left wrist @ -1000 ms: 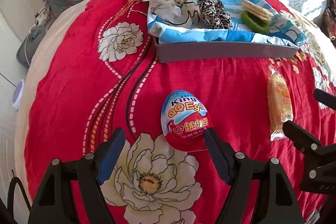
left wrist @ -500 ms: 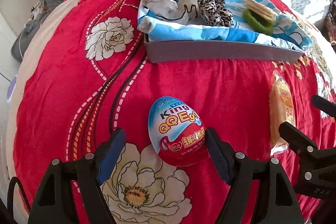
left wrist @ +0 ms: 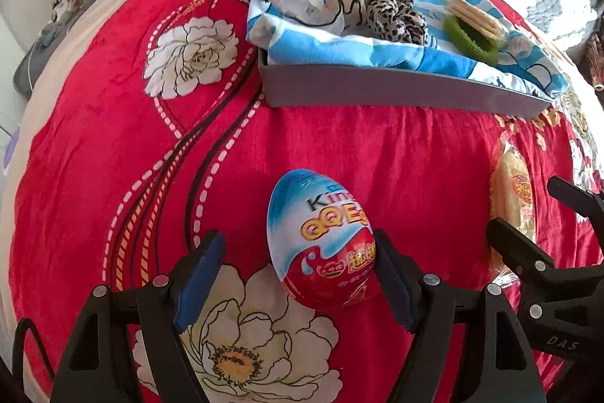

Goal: Organize objects
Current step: 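Move the left tool to the red-blue QQ egg while the right tool approaches the yellow bread pack, then grasp the QQ egg with the left tool while the right tool grasps the yellow bread pack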

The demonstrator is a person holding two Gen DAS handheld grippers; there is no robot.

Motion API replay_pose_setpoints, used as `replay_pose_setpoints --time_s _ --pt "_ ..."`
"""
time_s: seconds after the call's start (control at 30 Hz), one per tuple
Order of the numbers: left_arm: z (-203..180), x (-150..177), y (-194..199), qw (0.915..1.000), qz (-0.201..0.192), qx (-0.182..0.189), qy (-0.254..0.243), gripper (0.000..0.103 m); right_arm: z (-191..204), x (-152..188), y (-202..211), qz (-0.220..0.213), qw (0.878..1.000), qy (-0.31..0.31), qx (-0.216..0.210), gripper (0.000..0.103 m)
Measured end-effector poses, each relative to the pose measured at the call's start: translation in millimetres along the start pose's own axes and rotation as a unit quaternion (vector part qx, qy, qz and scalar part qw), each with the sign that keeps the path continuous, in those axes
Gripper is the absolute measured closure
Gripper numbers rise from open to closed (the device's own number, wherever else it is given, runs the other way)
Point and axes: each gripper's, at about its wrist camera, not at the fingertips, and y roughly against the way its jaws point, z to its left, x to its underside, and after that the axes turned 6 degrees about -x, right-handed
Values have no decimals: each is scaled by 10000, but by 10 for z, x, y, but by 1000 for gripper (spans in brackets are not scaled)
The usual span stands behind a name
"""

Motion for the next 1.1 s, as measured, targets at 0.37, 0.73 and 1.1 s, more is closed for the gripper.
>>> replay_pose_setpoints --time_s 0.37,0.73,1.1 --pt "-27 9 6 9997 -24 203 -113 36 60 -14 -74 72 9997 190 -105 29" --pt "-48 5 43 9991 -19 388 -160 51 99 -8 -61 121 9992 268 -286 54" --pt "-70 25 80 9989 -37 410 -210 51 60 -2 -15 103 9988 209 -433 58"
